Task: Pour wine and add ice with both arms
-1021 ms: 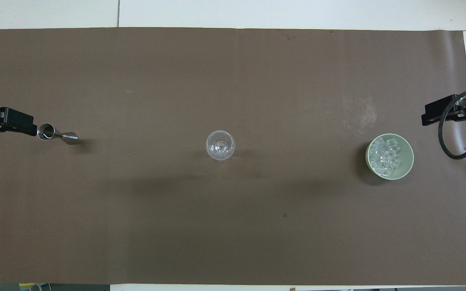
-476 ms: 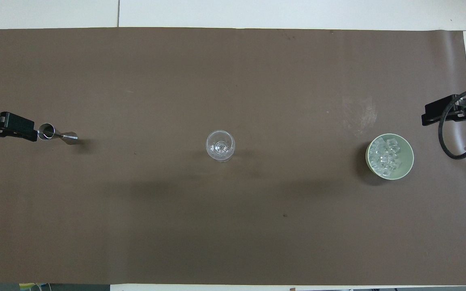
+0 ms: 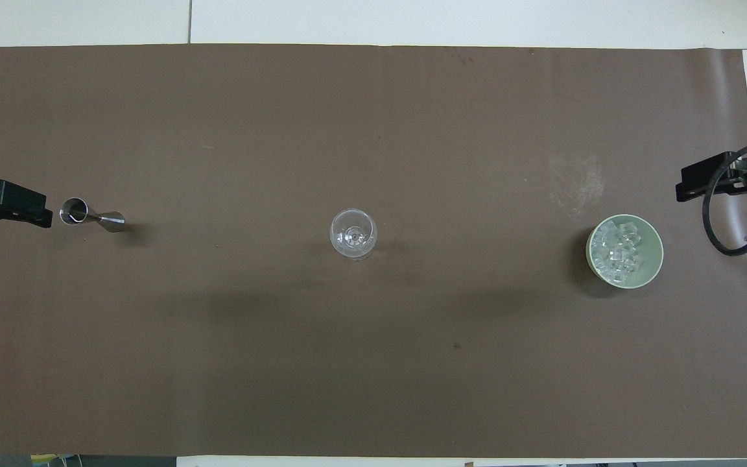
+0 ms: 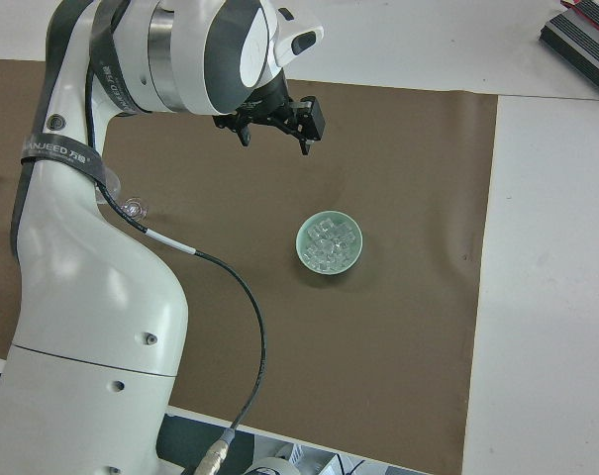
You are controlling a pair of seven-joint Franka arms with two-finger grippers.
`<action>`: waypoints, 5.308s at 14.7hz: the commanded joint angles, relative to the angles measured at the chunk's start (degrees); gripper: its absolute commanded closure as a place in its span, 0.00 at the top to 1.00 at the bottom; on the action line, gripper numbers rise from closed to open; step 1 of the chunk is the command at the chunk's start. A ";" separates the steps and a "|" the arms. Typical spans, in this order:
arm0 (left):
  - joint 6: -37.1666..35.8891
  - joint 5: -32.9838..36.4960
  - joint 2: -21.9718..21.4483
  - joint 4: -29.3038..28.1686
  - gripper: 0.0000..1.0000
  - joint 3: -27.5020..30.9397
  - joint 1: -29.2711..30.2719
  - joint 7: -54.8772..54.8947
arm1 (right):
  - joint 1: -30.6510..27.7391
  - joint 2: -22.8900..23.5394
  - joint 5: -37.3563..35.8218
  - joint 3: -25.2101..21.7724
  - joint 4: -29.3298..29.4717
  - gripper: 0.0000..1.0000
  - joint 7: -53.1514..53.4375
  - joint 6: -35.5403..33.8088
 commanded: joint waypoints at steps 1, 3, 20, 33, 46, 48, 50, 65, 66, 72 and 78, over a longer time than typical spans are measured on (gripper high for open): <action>-3.23 -0.34 4.23 5.30 1.00 -0.04 0.43 0.48 | -0.71 -0.95 -0.32 0.25 -1.34 1.00 -1.72 1.15; -5.34 -1.57 9.74 11.34 1.00 0.22 1.66 0.40 | -0.71 -0.95 -0.32 0.25 -1.25 1.00 -1.72 1.16; 0.26 -32.25 30.70 20.10 1.00 15.69 5.18 -53.39 | -0.71 -1.04 -0.05 0.25 -1.43 1.00 -1.81 1.24; 18.64 -49.38 20.51 -13.91 1.00 16.31 14.49 -56.31 | -0.53 -1.13 -0.05 0.25 -1.60 1.00 -1.72 1.24; 34.09 -75.55 11.97 -38.45 1.00 15.25 10.83 -39.77 | -0.53 -1.13 -0.05 0.34 -1.69 1.00 -1.72 1.24; 35.43 -78.74 12.24 -38.54 1.00 15.34 8.70 -39.68 | -0.53 -1.13 -0.05 0.25 -1.69 1.00 -1.72 1.24; 36.74 -79.35 12.50 -38.54 1.00 15.34 8.35 -39.68 | -0.53 -1.13 -0.05 0.34 -1.69 1.00 -1.72 1.24; 37.71 -83.14 12.59 -37.92 0.00 15.25 8.17 -39.33 | -0.53 -1.13 -0.05 0.34 -1.87 1.00 -1.72 1.24; 37.54 -83.14 12.59 -37.84 0.00 15.25 8.25 -39.33 | -0.53 -1.13 -0.05 0.34 -1.87 1.00 -1.72 1.24; 35.60 -83.93 8.38 -38.28 0.00 15.25 7.56 -41.34 | -0.53 -1.39 -0.05 0.25 -2.22 1.00 -1.90 1.24; 36.13 -83.93 1.26 -39.33 0.00 15.43 1.68 -47.59 | -0.45 -2.88 -0.14 0.25 -5.37 1.00 -3.31 2.29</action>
